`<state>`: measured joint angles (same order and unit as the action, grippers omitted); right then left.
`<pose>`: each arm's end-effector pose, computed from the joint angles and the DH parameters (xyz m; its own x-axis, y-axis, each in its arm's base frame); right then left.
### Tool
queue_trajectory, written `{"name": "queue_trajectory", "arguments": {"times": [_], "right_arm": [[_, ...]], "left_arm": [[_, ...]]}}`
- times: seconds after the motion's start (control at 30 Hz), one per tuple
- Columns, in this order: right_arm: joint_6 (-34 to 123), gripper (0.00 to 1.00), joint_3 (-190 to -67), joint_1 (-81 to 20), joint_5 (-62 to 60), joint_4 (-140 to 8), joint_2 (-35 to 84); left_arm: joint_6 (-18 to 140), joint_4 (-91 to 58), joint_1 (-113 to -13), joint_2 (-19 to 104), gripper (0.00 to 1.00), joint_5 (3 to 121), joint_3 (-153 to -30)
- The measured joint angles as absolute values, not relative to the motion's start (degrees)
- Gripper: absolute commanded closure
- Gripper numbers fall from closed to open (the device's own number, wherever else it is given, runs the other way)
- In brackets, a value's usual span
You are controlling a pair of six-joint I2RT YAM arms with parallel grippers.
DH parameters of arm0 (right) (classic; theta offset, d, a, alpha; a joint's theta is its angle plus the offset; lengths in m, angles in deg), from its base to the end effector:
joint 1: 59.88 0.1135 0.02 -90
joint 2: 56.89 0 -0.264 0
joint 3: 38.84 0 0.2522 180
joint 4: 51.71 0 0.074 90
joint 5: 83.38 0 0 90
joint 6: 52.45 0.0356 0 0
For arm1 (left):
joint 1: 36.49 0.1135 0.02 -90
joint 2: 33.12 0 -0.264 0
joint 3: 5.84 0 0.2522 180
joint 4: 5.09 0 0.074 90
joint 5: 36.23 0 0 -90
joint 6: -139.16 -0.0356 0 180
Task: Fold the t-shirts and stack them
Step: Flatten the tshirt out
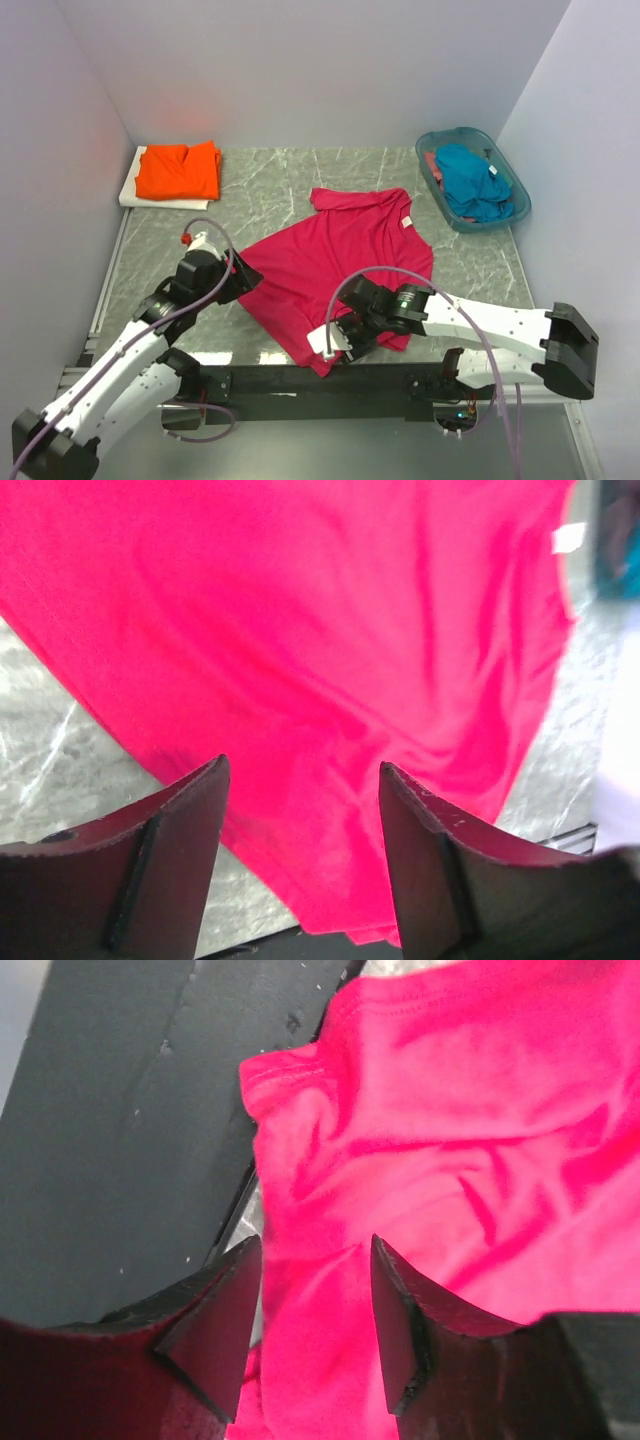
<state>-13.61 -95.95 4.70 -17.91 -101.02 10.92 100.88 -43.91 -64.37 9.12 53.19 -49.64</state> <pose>0.0816 0.2062 0.2190 0.4762 -0.6488 -0.5936 -0.8608 -0.4819 -0.1638 0.1450 -0.0763 0.2315 -0.6930 -0.5214 -0.4979 -0.1348 0.7721 -0.6210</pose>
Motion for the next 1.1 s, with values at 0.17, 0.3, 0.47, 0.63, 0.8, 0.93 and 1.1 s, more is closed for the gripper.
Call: {"name": "queue_trajectory", "arguments": {"times": [0.17, 0.3, 0.47, 0.63, 0.8, 0.93, 1.1], "right_arm": [[-18.09, 0.44, -97.09, 7.39, -19.22, -103.95, 7.97], [-19.12, 0.47, -99.16, 13.53, -19.57, -104.12, 10.92], [-17.76, 0.47, -102.59, 10.84, -19.84, -103.62, 14.46], [-13.32, 0.45, -105.92, -6.49, -23.22, -101.45, 12.16], [-3.49, 0.45, -106.64, -24.09, -23.46, -96.58, 9.93], [5.95, 0.47, -109.41, -36.87, -24.38, -93.52, 13.74], [13.76, 0.47, -110.13, -45.22, -24.38, -91.58, 17.3]], "left_arm": [[101.12, -44.48, -64.37, 3.07, 0.29, 50.26, -49.95], [104.53, -44.48, -64.39, 4.34, 0.32, 48.6, -49.73], [112.42, -45.74, -64.39, 6.89, 0.34, 43.79, -47.43], [116.27, -46.31, -62.75, 8.25, 0.26, 37.04, -46.47], [113.21, -40.74, -55.34, 13.69, 0.25, 35.81, -46.52], [109.8, -36.19, -50.82, 16.16, 0.25, 38.79, -46.49], [108.32, -32.96, -48.04, 16.25, 0.27, 42.24, -45.53]]}}
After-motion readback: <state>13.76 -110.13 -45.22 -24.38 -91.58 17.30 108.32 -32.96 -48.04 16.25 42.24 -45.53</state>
